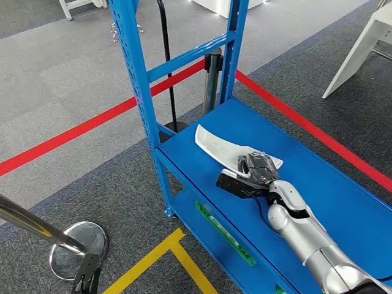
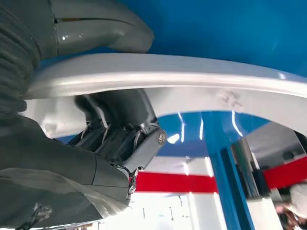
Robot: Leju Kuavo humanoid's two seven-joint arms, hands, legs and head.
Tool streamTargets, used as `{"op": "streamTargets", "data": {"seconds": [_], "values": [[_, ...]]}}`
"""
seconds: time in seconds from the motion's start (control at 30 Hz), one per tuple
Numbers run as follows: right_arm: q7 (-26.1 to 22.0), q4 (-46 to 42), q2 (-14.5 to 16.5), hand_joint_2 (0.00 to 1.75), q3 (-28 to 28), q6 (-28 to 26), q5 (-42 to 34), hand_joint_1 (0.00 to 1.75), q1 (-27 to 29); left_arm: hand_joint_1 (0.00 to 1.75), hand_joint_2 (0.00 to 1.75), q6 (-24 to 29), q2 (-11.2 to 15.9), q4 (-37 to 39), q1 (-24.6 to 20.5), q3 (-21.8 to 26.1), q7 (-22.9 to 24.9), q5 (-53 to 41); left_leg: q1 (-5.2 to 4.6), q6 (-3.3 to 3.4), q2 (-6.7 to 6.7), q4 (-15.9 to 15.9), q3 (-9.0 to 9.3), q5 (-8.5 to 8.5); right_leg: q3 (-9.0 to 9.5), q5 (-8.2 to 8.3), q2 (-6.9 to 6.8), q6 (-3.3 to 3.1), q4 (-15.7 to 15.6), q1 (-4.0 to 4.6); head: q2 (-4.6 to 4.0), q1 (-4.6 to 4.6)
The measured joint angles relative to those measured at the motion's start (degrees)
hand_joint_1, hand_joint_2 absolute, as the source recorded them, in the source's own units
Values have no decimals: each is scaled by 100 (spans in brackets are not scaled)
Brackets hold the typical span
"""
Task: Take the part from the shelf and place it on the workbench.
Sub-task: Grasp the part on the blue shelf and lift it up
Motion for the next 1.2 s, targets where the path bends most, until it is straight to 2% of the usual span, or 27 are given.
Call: {"op": "streamTargets", "data": {"seconds": [0.17,0.3,0.53,0.73,0.8,0.87,1.03,1.13,1.2], "values": [[-214,-62,2,175,-158,-249,-43,175,69,0,0,8,0,0,2,0,-3,27,0,0,0,0,0,0,0,0,-1,0,0,0,0,0],[-534,-377,11,175,-415,-460,-442,175,340,0,0,22,1,0,16,1,-42,116,0,1,-1,0,0,-2,0,-1,-2,0,-1,0,0,1],[-1199,-1595,153,175,-1168,-535,-1851,175,1322,0,0,88,7,0,106,9,-151,269,0,2,-5,0,-2,-8,-1,-11,-11,-1,-1,1,0,0],[-1832,-2952,520,175,-1796,-354,-3347,175,2498,0,0,155,30,0,209,74,-291,461,0,1,-8,-1,-2,-17,1,-20,-14,-3,-2,1,0,0],[-2096,-3384,683,175,-1931,-317,-3732,175,2877,0,87,186,41,0,243,112,-340,511,0,0,-7,-1,-2,-20,0,-23,-12,-5,-1,1,0,0],[-2430,-3800,867,175,-2001,-456,-3810,175,3224,0,175,226,50,0,271,161,-396,546,0,-1,-7,-2,-2,-22,-1,-26,-9,-5,-1,1,0,-1],[-3162,-4608,1221,175,-1962,-1364,-3216,175,3731,0,175,249,60,0,321,241,-547,632,1,-6,-4,-4,3,-25,-12,-34,-3,-9,-1,1,0,-1],[-3319,-5027,1345,175,-1831,-1829,-2893,175,3948,0,175,240,62,0,337,318,-618,691,2,-12,-7,-4,13,-35,-45,-45,-8,-12,-2,1,0,1],[-3355,-5222,1404,175,-1758,-1952,-2796,175,4032,0,175,237,67,0,350,348,-631,709,1,-16,-6,-5,17,-40,-45,-46,-3,-12,-2,0,0,-1]]}}
